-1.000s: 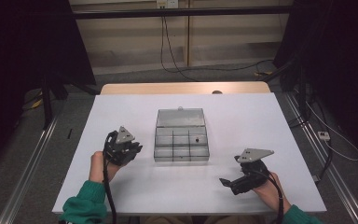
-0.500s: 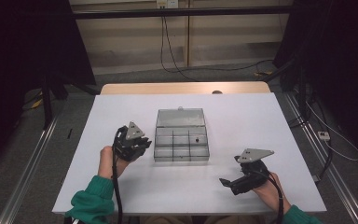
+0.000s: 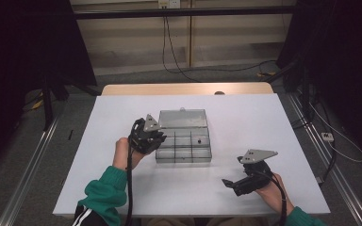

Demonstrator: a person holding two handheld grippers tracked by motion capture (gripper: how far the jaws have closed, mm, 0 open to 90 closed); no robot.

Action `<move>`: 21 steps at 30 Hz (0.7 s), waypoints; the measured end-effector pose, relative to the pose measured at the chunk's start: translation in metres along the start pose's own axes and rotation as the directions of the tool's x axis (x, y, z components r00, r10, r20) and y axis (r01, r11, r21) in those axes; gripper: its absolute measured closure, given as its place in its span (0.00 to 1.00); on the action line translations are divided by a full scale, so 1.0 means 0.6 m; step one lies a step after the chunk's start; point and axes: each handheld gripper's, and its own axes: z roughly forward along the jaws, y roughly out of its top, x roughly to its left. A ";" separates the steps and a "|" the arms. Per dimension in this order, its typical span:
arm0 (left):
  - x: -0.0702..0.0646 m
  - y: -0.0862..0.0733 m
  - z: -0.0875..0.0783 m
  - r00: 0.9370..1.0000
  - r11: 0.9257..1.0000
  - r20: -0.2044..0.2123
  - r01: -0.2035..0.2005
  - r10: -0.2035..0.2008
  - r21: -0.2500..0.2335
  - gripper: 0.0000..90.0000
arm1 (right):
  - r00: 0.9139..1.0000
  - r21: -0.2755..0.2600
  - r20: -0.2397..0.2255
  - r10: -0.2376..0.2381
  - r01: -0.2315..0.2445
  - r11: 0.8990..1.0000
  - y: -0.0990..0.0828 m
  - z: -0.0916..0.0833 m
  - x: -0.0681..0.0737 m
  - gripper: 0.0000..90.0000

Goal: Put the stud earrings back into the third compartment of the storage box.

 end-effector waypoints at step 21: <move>-0.033 0.053 0.063 1.000 1.000 0.020 -0.009 0.009 -0.026 0.89 | 1.000 0.007 0.001 -0.015 0.015 1.000 0.001 0.003 0.002 0.01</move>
